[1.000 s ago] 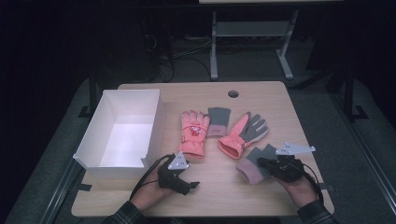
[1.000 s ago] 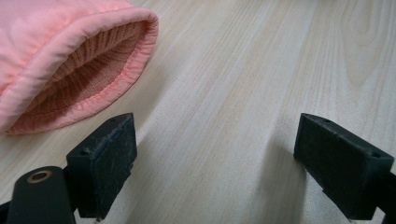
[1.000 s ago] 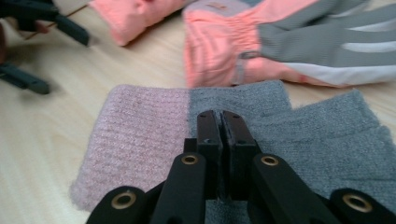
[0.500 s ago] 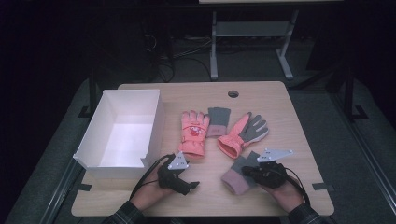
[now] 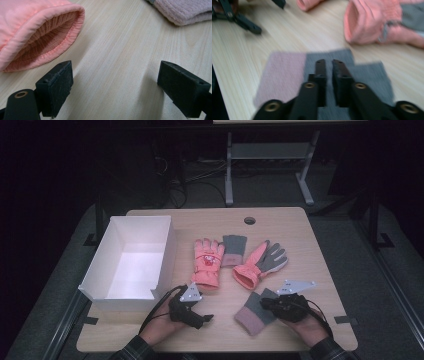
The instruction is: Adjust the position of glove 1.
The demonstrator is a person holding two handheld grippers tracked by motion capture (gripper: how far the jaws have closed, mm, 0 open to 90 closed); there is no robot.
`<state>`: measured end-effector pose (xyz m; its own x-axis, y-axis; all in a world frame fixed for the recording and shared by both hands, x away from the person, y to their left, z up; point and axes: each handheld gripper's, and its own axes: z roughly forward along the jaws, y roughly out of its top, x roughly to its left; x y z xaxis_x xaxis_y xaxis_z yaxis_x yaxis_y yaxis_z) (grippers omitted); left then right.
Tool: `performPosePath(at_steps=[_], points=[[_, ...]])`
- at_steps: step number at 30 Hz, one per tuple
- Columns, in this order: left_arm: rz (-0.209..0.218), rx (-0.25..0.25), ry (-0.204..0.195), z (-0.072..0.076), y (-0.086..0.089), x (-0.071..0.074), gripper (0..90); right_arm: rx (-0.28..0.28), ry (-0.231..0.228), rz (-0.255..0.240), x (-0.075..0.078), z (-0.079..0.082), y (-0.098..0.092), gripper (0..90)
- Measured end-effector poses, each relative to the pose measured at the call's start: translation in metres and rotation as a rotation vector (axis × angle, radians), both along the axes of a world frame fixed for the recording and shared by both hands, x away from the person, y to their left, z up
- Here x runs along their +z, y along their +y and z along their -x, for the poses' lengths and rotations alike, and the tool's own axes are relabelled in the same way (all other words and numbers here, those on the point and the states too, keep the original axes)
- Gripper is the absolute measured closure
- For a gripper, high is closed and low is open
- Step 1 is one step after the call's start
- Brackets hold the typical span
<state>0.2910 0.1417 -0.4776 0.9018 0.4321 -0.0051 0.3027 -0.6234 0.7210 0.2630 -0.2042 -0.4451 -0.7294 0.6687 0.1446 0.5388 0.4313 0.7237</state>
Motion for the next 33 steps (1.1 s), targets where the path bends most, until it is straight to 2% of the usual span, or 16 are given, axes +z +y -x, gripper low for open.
performPosePath(at_steps=[3, 5, 9, 16, 20, 26, 29, 31, 33], points=[[0.0, 0.001, -0.001, 0.0, 0.0, 0.0, 12.5, -0.003, 0.031, 0.039, -0.008, 0.002, -0.009, 90.0], [0.0, 0.002, -0.001, 0.0, 0.0, 0.0, 12.5, 0.007, 0.041, 0.044, -0.009, 0.003, -0.008, 90.0], [-0.003, -0.002, -0.006, 0.0, 0.0, 0.0, 12.5, 0.058, 0.068, 0.069, -0.014, 0.006, 0.004, 90.0], [0.0, 0.003, 0.001, 0.0, 0.0, 0.0, 12.5, 0.104, 0.092, 0.056, -0.015, 0.007, 0.024, 90.0], [-0.002, 0.001, -0.004, 0.0, 0.0, 0.0, 12.4, 0.13, 0.087, 0.05, -0.017, 0.005, 0.037, 90.0], [0.001, 0.003, 0.001, 0.0, 0.0, 0.0, 12.5, 0.123, 0.061, 0.059, -0.017, 0.002, 0.054, 90.0], [0.001, 0.002, 0.001, 0.0, 0.0, 0.0, 12.5, 0.124, 0.041, 0.051, -0.015, 0.002, 0.052, 90.0], [0.003, 0.007, 0.0, 0.0, -0.001, 0.0, 12.5, 0.098, 0.023, 0.03, -0.011, 0.002, 0.045, 89.1], [0.002, 0.01, -0.002, 0.0, -0.001, 0.0, 12.4, 0.073, 0.005, 0.022, -0.008, -0.001, 0.035, 84.2]])
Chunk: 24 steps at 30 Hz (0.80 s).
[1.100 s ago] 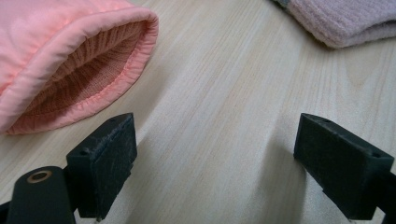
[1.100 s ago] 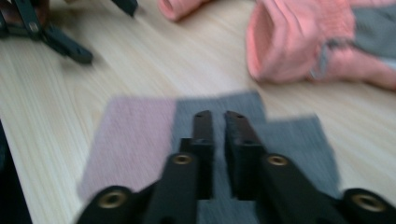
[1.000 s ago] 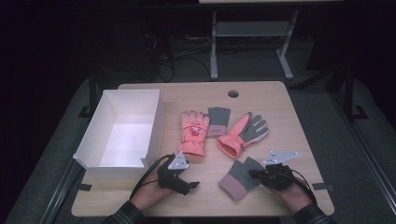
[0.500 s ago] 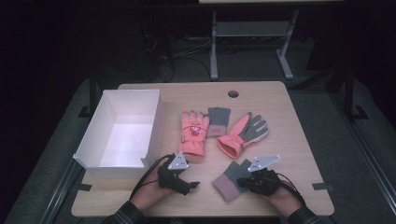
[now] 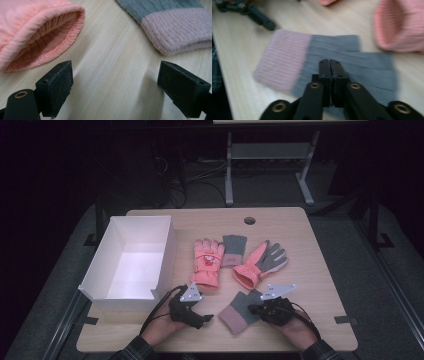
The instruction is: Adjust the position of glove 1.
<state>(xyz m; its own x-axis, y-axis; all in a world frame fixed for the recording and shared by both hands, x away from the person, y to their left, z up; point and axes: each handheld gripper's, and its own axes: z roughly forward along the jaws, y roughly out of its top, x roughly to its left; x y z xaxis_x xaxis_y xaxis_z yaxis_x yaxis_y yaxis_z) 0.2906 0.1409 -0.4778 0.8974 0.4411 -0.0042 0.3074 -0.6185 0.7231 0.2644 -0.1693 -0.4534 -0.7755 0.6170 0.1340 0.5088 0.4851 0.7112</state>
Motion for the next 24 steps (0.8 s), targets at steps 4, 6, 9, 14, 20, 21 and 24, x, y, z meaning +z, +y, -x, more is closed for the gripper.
performPosePath(at_steps=[4, 6, 9, 14, 20, 21, 24], points=[[0.0, 0.009, 0.002, 0.001, -0.001, 0.0, 12.4, -0.059, -0.025, -0.005, 0.0, -0.007, -0.021, 70.4], [-0.004, 0.01, -0.003, 0.0, -0.001, 0.0, 12.4, -0.084, -0.057, -0.003, 0.0, -0.009, -0.031, 62.9], [-0.005, 0.019, -0.003, 0.001, -0.001, 0.0, 12.5, -0.122, -0.059, -0.014, -0.002, -0.014, -0.048, 50.2], [0.001, 0.038, -0.002, 0.002, -0.003, 0.0, 12.4, -0.202, -0.064, 0.02, -0.011, -0.021, -0.07, 31.0], [-0.02, 0.043, 0.013, 0.003, -0.004, 0.003, 12.6, -0.295, -0.046, 0.037, -0.025, -0.031, -0.096, 17.6], [-0.023, 0.044, 0.016, 0.003, -0.005, 0.003, 12.7, -0.3, -0.048, 0.037, -0.026, -0.031, -0.1, 17.5], [0.007, 0.042, 0.026, 0.004, -0.006, 0.007, 13.1, -0.333, -0.065, 0.025, -0.028, -0.033, -0.111, 16.6]])
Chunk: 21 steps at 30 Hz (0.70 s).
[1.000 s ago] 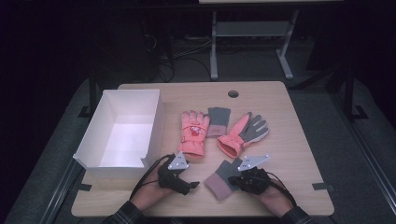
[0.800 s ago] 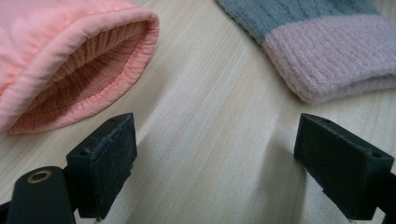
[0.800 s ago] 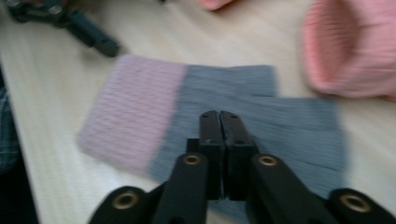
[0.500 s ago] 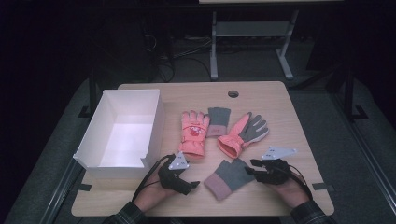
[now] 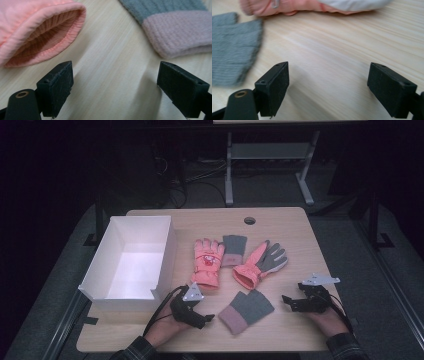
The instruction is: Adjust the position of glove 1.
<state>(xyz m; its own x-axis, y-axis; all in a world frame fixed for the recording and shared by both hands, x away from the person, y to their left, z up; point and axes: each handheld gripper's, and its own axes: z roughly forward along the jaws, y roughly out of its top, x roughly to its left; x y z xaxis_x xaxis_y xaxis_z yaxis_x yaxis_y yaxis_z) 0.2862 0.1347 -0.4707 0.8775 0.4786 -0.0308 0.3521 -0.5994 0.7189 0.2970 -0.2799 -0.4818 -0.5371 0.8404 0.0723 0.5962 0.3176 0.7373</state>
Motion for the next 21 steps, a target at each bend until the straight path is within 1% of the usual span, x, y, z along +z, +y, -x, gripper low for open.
performPosePath(at_steps=[1, 2, 3, 4, 5, 6, 9, 11, 17, 21], points=[[0.008, -0.001, -0.002, 0.001, 0.0, 0.002, 13.2, -0.01, -0.005, -0.001, 0.0, -0.001, -0.002, 15.8], [0.018, 0.005, 0.002, 0.001, -0.001, 0.004, 13.2, -0.022, -0.012, 0.016, 0.0, -0.001, -0.003, 15.6], [0.014, -0.002, 0.0, 0.001, -0.001, 0.007, 13.2, -0.027, -0.011, 0.031, 0.0, -0.001, -0.004, 14.9], [0.014, 0.001, 0.0, 0.002, -0.002, 0.01, 13.3, -0.026, -0.007, 0.048, -0.001, -0.002, -0.004, 13.6], [0.017, 0.004, 0.004, 0.002, -0.002, 0.012, 13.3, -0.027, -0.004, 0.051, -0.001, -0.002, -0.005, 13.2], [0.032, 0.009, 0.005, 0.002, -0.003, 0.015, 13.4, -0.029, -0.003, 0.051, -0.001, -0.002, -0.005, 12.9], [0.045, 0.008, 0.018, 0.001, -0.006, 0.023, 13.4, -0.034, -0.004, 0.054, -0.001, -0.003, -0.005, 10.7], [0.058, 0.013, 0.014, 0.0, -0.009, 0.027, 13.4, -0.039, -0.001, 0.056, -0.001, -0.004, -0.004, 9.8], [0.094, 0.027, -0.01, -0.012, -0.019, 0.05, 13.5, -0.048, 0.004, 0.056, -0.001, -0.004, -0.004, 8.7], [0.094, 0.028, -0.003, -0.023, -0.028, 0.06, 14.3, -0.051, 0.005, 0.057, -0.001, -0.004, -0.004, 8.3]])
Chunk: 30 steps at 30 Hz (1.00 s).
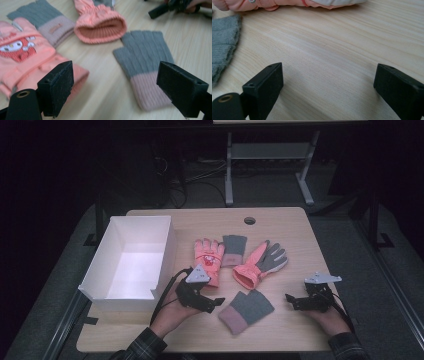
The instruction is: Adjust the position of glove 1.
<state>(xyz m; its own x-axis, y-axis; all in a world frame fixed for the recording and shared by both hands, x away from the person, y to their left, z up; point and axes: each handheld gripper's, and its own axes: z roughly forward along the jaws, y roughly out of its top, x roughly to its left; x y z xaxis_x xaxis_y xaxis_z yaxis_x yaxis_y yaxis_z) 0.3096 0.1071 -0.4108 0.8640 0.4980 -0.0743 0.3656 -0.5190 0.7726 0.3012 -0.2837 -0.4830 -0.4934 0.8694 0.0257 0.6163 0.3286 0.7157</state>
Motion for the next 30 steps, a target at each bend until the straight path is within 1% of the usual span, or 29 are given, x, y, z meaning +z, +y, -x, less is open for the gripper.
performPosePath(at_steps=[1, 2, 4, 6, 7, 8, 12, 14, 15, 17, 19, 22, 26, 27, 28, 29, 30], points=[[-0.003, -0.004, 0.006, -0.005, -0.003, 0.002, 14.4, 0.0, 0.0, 0.0, 0.0, 0.0, 0.0, 8.2], [0.003, 0.003, 0.012, -0.007, -0.006, 0.004, 14.4, -0.001, 0.0, 0.0, 0.0, 0.0, 0.0, 8.2], [0.029, 0.018, 0.018, -0.015, -0.01, 0.006, 15.6, -0.002, 0.001, 0.0, 0.0, 0.0, 0.0, 8.1], [0.014, 0.007, 0.004, -0.023, -0.014, 0.009, 16.1, -0.001, 0.0, 0.001, 0.0, 0.0, 0.0, 8.0], [0.013, 0.014, -0.004, -0.026, -0.017, 0.01, 16.1, -0.001, 0.001, 0.001, 0.0, 0.0, 0.0, 8.0], [0.009, 0.015, -0.002, -0.031, -0.019, 0.011, 16.1, -0.002, 0.001, 0.001, 0.0, 0.0, 0.0, 7.9], [0.022, 0.032, -0.001, -0.046, -0.026, 0.015, 16.1, -0.003, 0.002, 0.001, 0.0, 0.0, 0.0, 7.7], [0.024, 0.04, -0.007, -0.053, -0.029, 0.017, 16.5, -0.003, 0.002, 0.001, 0.0, 0.0, 0.0, 7.7], [0.031, 0.048, -0.004, -0.057, -0.03, 0.017, 18.0, -0.003, 0.002, 0.001, 0.0, 0.0, 0.0, 7.7], [0.032, 0.057, 0.004, -0.064, -0.032, 0.018, 18.5, -0.003, 0.001, 0.001, 0.0, 0.0, 0.0, 7.6], [0.039, 0.055, 0.013, -0.072, -0.034, 0.018, 19.5, -0.003, 0.001, 0.002, 0.0, 0.0, 0.0, 7.6], [0.049, 0.068, 0.018, -0.084, -0.038, 0.017, 22.3, -0.003, 0.002, 0.002, 0.0, 0.0, 0.0, 7.6], [0.045, 0.074, 0.034, -0.099, -0.043, 0.015, 24.5, -0.003, 0.002, 0.002, 0.0, 0.0, 0.0, 7.6], [0.044, 0.077, 0.041, -0.103, -0.045, 0.015, 26.0, -0.003, 0.002, 0.002, 0.0, -0.001, 0.0, 7.5], [0.033, 0.079, 0.05, -0.107, -0.047, 0.014, 27.5, -0.003, 0.002, 0.002, 0.0, 0.0, 0.0, 7.5], [0.028, 0.077, 0.051, -0.111, -0.049, 0.014, 29.9, -0.004, 0.002, 0.001, 0.0, -0.001, 0.0, 7.5], [0.032, 0.079, 0.058, -0.115, -0.052, 0.013, 32.2, -0.004, 0.002, 0.001, 0.0, -0.001, 0.0, 7.5]])
